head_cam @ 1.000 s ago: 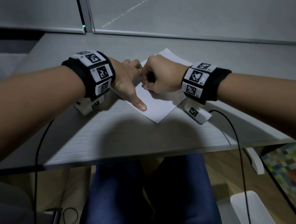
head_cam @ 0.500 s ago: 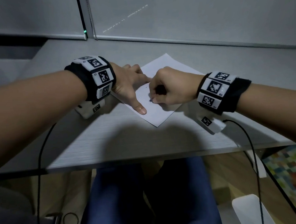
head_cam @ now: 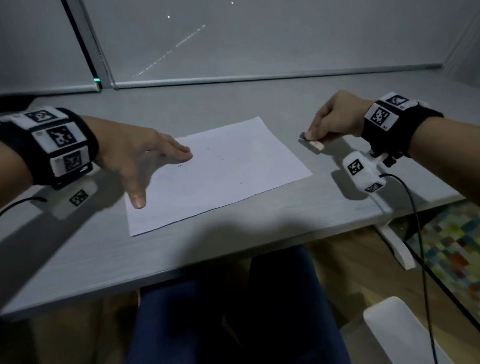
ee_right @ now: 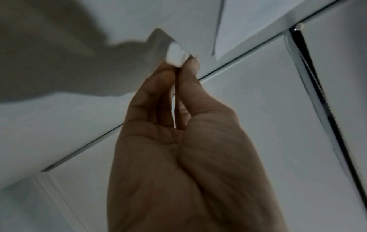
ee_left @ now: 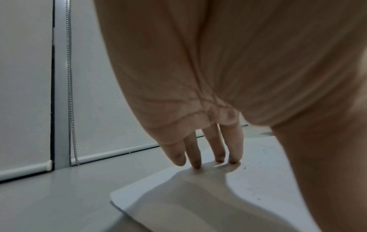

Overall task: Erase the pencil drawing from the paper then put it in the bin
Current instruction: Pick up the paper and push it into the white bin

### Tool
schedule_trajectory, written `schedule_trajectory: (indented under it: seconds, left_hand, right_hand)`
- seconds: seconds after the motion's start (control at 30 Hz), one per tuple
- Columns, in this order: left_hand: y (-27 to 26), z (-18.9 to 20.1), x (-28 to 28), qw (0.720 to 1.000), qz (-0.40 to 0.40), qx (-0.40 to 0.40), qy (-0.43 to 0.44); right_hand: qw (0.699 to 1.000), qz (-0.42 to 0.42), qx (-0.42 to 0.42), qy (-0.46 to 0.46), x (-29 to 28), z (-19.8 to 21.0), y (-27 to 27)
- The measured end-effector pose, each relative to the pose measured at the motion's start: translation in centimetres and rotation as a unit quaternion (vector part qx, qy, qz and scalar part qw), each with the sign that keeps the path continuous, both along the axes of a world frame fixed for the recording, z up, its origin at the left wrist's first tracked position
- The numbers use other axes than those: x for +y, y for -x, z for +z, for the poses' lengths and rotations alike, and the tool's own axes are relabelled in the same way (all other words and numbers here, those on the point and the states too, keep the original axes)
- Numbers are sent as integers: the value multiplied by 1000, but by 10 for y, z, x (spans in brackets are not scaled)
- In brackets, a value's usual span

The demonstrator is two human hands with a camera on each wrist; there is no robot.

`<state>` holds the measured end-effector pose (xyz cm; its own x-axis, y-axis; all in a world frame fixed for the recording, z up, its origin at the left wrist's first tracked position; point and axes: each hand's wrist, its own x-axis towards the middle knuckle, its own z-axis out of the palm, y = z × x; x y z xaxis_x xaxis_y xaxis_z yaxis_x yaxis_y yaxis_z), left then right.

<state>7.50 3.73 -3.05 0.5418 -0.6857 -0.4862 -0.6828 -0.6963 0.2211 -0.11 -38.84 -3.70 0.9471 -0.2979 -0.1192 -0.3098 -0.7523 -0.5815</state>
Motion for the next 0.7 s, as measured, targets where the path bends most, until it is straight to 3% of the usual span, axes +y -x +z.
schedule_trajectory:
  seconds: [0.17, 0.3, 0.43, 0.57, 0.7]
  left_hand:
    - [-7, 3, 4, 1000, -16, 13, -19]
    - [7, 19, -9, 996, -27, -55, 63]
    - [17, 18, -28, 986, -12, -137, 96]
    - [23, 3, -32, 988, -32, -113, 103]
    - [31, 2, -33, 980, -22, -131, 146]
  right_hand:
    - [994, -7, 22, 104, -1, -6, 11]
    - [988, 8, -48, 146, 34, 11, 9]
    - [986, 65, 32, 148, 86, 6, -1]
    - [978, 42, 46, 199, 103, -4, 2]
    - [965, 74, 71, 240, 108, 4, 13]
